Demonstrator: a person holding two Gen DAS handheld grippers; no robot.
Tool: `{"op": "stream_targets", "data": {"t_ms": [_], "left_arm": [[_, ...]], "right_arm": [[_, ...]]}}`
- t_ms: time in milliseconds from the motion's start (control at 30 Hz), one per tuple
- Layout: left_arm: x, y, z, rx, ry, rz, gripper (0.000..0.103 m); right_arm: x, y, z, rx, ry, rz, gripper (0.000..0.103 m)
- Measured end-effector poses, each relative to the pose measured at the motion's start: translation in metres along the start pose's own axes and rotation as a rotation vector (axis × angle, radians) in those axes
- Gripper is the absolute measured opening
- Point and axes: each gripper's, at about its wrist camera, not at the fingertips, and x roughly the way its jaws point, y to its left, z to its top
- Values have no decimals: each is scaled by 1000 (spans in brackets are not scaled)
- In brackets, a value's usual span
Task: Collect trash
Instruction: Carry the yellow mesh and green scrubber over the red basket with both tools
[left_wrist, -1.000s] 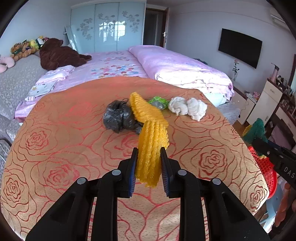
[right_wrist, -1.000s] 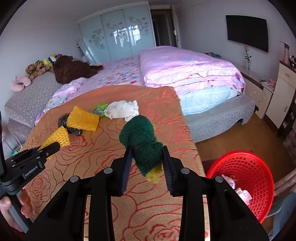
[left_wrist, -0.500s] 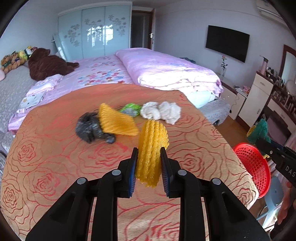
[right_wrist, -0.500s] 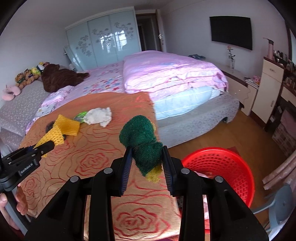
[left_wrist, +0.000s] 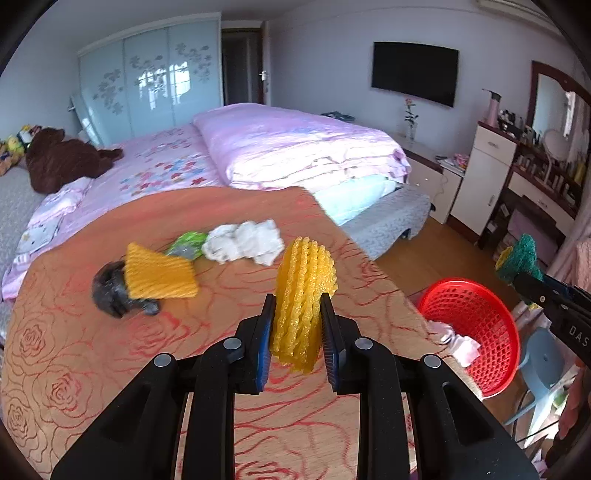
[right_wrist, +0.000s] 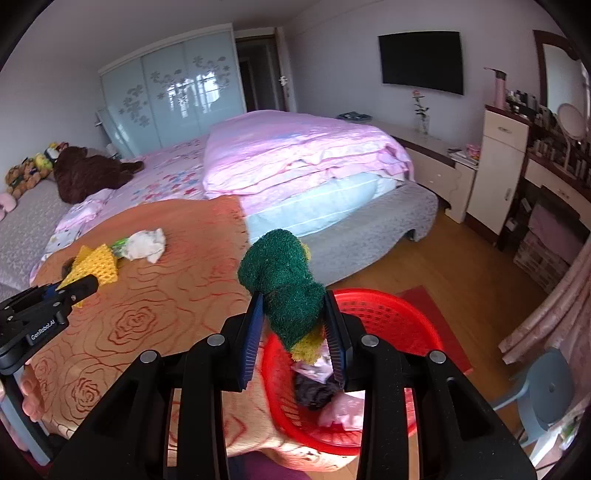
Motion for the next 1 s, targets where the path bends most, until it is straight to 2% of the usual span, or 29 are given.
{"op": "stream_targets", "data": {"t_ms": [500, 1000], "left_arm": [[13, -47, 8, 61, 17, -88, 22], [29, -86, 6, 96, 52, -169, 22]], "right_arm": [[-13, -43, -6, 66, -14, -65, 32], [-8, -77, -19, 127, 12, -112, 32]]}}
